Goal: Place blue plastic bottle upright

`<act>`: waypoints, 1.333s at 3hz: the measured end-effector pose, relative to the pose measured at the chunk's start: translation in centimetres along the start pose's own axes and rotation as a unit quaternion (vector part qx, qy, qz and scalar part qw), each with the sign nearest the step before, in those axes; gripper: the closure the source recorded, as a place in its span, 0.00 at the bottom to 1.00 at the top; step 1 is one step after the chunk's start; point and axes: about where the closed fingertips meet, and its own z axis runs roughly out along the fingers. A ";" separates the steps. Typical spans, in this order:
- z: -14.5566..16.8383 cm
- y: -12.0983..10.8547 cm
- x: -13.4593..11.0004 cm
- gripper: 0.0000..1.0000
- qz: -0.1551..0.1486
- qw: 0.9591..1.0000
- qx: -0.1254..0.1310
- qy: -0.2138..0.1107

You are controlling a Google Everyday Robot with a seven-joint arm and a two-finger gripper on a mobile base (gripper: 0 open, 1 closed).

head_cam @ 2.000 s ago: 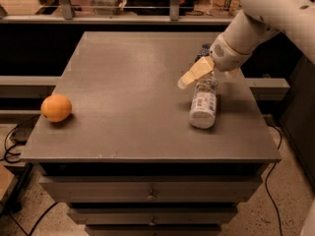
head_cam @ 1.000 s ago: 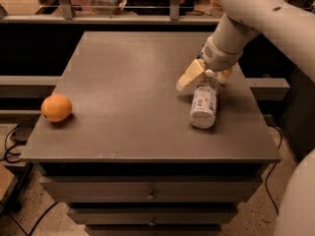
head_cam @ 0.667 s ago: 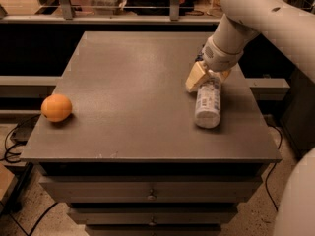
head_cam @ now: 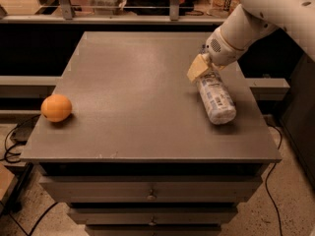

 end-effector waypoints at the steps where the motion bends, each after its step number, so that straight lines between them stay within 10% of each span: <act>1: -3.4 4.0 -2.5 1.00 -0.103 0.991 -0.059 -0.066; 2: -6.1 7.2 -4.6 1.00 -0.197 0.969 -0.106 -0.108; 3: -9.3 10.9 -6.3 1.00 -0.303 0.928 -0.151 -0.156; 4: -12.5 14.3 -7.1 1.00 -0.427 0.866 -0.159 -0.206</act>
Offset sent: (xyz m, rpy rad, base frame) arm -0.0373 0.0794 0.1393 0.2466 -0.3888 0.6880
